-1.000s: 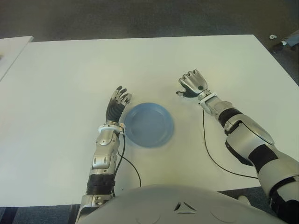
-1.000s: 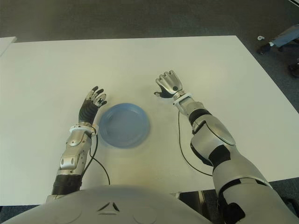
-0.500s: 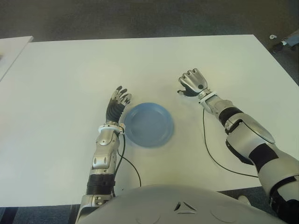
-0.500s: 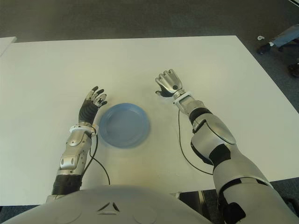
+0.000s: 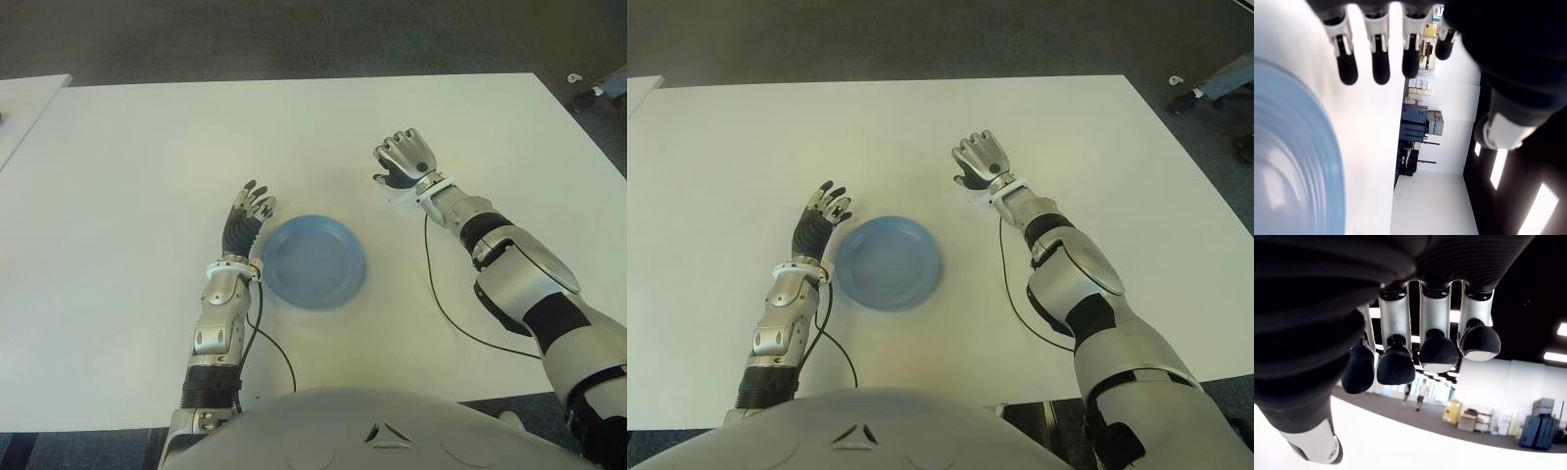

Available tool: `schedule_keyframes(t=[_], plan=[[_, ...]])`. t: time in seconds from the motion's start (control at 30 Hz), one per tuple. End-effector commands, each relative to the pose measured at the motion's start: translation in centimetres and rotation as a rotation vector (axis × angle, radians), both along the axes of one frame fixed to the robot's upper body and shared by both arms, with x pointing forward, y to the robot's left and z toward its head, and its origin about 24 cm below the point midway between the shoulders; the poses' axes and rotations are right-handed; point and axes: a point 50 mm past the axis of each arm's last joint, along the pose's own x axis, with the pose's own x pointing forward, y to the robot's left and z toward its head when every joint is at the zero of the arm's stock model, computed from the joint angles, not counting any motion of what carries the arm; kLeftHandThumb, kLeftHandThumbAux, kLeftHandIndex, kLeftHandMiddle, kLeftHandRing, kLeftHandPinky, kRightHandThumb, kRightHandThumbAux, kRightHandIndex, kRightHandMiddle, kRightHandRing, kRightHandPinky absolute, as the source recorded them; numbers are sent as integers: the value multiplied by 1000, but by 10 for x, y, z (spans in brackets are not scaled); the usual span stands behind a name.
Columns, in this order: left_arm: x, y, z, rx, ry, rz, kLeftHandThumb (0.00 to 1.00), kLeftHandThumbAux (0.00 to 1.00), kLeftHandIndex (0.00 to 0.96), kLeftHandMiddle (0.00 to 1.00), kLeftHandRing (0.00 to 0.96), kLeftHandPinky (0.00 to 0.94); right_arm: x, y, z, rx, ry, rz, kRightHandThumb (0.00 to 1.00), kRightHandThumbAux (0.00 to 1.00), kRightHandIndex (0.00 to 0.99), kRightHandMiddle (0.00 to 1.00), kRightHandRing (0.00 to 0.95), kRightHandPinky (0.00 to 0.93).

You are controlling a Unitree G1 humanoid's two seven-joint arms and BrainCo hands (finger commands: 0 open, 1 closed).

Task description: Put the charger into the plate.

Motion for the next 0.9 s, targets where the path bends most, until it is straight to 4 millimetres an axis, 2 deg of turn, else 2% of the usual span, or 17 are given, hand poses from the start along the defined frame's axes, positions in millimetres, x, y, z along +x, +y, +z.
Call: schedule_keyframes(t=[0.03, 0.07, 0.1, 0.13, 0.17, 0.2, 0.23, 0.27, 0.33, 0.47, 0.63, 0.9], plan=[[-2, -1, -3, -5, 22, -8, 79, 574, 64, 151, 174, 223, 5, 7, 14, 108, 21, 32, 304, 724, 746, 862, 860, 836], [-2, -1, -3, -6, 22, -8, 79, 574, 64, 151, 174, 224, 6, 8, 15, 126, 62, 34, 305, 721, 746, 861, 860, 833], [-2, -1, -3, -6, 23, -8, 80, 575, 65, 153, 177, 229, 6, 9, 16, 140, 92, 37, 304, 654, 615, 766, 760, 712], [-2, -2, -4, -7, 23, -9, 81, 575, 66, 155, 178, 232, 9, 10, 16, 153, 167, 28, 304, 611, 530, 704, 694, 633], [-2, -2, -4, -7, 24, -10, 81, 576, 67, 156, 181, 235, 10, 10, 16, 161, 219, 23, 292, 562, 383, 537, 510, 449], [-2, -2, -4, -8, 25, -10, 81, 577, 68, 157, 182, 236, 12, 10, 17, 164, 281, 10, 287, 545, 330, 476, 444, 382], [-2, -2, -4, -9, 27, -11, 80, 577, 70, 159, 185, 239, 15, 10, 20, 164, 342, 0, 284, 498, 221, 340, 303, 246], [-2, -2, -4, -9, 28, -11, 80, 577, 71, 161, 188, 243, 16, 9, 22, 164, 376, -5, 286, 448, 141, 217, 193, 157], [-2, -3, -4, -12, 29, -12, 79, 576, 73, 163, 190, 245, 18, 9, 26, 160, 420, -4, 288, 404, 72, 111, 99, 80], [-3, -3, -4, -16, 29, -11, 82, 576, 81, 168, 198, 258, 20, 8, 32, 138, 481, 18, 308, 292, 15, 23, 20, 16], [-3, -4, -4, -16, 29, -13, 90, 579, 86, 171, 200, 252, 20, 7, 35, 124, 549, 29, 330, 201, 2, 3, 3, 2], [-3, -4, -3, -14, 34, -16, 96, 581, 87, 167, 196, 250, 20, 5, 37, 80, 623, 35, 376, 152, 0, 0, 0, 0]])
